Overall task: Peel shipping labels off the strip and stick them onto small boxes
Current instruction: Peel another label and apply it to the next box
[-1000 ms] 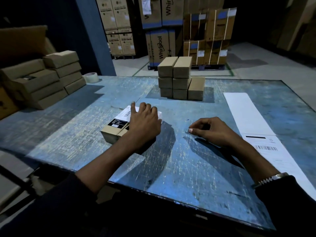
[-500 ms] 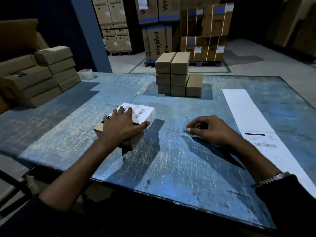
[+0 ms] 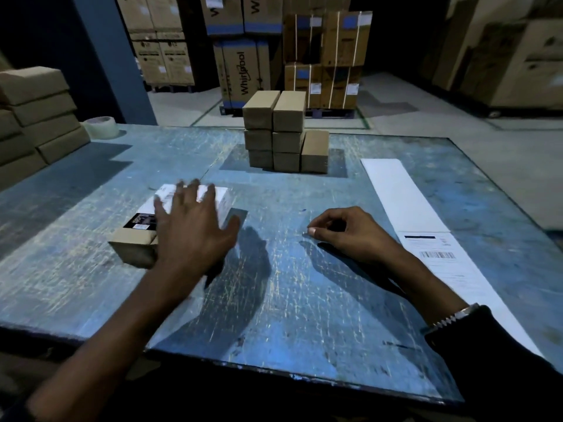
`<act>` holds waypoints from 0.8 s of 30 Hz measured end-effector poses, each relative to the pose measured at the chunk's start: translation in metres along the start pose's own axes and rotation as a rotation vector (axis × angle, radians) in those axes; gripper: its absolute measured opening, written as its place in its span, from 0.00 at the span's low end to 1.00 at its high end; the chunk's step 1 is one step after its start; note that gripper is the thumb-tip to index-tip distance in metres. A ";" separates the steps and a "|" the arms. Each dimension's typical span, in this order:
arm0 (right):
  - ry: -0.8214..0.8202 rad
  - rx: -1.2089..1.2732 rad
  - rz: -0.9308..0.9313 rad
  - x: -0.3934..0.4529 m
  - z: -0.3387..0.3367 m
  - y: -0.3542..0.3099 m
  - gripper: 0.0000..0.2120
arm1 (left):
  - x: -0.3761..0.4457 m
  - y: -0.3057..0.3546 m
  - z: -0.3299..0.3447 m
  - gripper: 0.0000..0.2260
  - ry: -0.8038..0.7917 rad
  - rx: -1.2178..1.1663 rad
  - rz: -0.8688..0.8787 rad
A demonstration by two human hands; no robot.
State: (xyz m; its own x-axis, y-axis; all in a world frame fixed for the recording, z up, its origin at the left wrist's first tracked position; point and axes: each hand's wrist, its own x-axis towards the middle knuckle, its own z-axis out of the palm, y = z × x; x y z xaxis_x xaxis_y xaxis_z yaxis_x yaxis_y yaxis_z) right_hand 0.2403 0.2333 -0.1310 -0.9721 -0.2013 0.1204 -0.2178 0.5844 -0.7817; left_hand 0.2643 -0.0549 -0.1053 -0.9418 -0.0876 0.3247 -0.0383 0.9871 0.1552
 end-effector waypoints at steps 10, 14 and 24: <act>0.112 0.400 0.321 0.011 0.002 -0.004 0.04 | 0.039 0.076 0.060 0.20 -0.143 -0.083 0.353; 0.055 0.193 0.368 0.054 -0.027 -0.025 0.06 | 0.048 0.067 0.082 0.19 -0.093 -0.097 0.425; 0.062 -0.543 0.104 0.187 -0.019 0.017 0.41 | 0.049 0.061 0.092 0.22 -0.081 -0.211 0.443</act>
State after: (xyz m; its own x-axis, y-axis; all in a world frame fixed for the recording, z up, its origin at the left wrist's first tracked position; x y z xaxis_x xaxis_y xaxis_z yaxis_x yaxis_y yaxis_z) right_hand 0.0532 0.2206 -0.1104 -0.9907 -0.0836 0.1077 -0.1176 0.9234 -0.3653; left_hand 0.1853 0.0134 -0.1657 -0.8757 0.3529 0.3295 0.4317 0.8780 0.2068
